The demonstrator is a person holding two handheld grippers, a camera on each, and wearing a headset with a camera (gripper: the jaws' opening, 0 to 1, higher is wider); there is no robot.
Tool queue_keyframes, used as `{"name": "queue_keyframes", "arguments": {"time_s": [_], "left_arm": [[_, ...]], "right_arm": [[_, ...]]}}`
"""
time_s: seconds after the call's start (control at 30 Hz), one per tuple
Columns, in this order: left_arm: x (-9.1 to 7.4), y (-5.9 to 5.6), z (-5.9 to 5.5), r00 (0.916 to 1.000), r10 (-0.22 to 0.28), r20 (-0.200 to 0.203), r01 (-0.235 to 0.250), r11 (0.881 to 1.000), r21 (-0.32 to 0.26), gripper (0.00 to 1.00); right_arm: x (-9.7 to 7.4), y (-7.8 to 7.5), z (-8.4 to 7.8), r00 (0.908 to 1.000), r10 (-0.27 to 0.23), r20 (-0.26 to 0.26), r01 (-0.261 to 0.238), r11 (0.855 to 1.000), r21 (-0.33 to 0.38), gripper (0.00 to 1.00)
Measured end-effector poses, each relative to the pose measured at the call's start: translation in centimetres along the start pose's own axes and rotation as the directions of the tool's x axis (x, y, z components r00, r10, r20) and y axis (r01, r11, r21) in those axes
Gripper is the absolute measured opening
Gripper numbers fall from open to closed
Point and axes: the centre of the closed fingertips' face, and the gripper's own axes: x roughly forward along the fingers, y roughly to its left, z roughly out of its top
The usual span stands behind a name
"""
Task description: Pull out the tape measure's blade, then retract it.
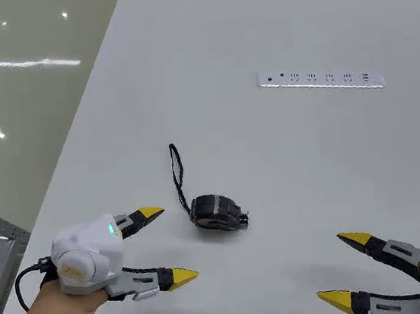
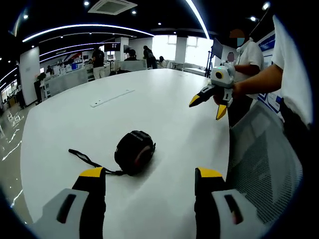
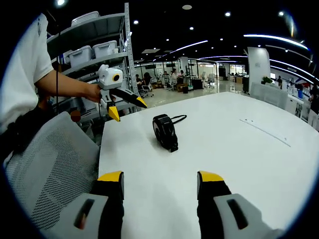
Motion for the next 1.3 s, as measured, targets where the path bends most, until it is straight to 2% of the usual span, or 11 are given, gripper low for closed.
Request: {"name": "queue_keyframes", "arguments": {"time_s": [0.1, 0.33, 0.53, 0.67, 0.9, 1.07, 1.3], "left_arm": [[0.6, 0.2, -0.3, 0.9997, -0.009, -0.021, 0.009, 1.000, 0.010, 0.69], [1.6, 1.2, -0.4, 0.9989, -0.021, -0.042, 0.022, 1.000, 0.022, 0.66], [2.8, 1.6, -0.3, 0.9971, -0.050, -0.057, 0.053, 0.998, 0.040, 0.66], [3.5, 1.9, -0.7, 0.9956, -0.058, -0.074, 0.062, 0.997, 0.046, 0.65], [4.6, 2.3, -1.0, 0.9927, -0.075, -0.094, 0.081, 0.995, 0.063, 0.63], [5.1, 2.8, -1.1, 0.9912, -0.081, -0.105, 0.089, 0.993, 0.073, 0.60], [6.0, 3.3, -1.3, 0.9880, -0.100, -0.118, 0.109, 0.991, 0.074, 0.58]], "right_arm": [[0.5, -0.4, -0.3, 1.0000, 0.007, -0.001, -0.007, 1.000, -0.004, 0.59], [1.3, -0.9, -0.6, 0.9996, 0.028, 0.003, -0.028, 1.000, 0.008, 0.57], [2.2, -1.2, -0.8, 0.9988, 0.049, 0.008, -0.049, 0.999, -0.001, 0.56], [2.8, -1.5, -1.1, 0.9984, 0.057, 0.002, -0.057, 0.998, -0.008, 0.55], [4.3, -1.9, -1.0, 0.9973, 0.073, 0.004, -0.073, 0.997, -0.006, 0.53], [5.4, -1.9, -0.7, 0.9948, 0.102, 0.005, -0.102, 0.995, -0.020, 0.51], [6.5, -2.6, -0.8, 0.9930, 0.118, 0.005, -0.118, 0.993, -0.021, 0.49]]}}
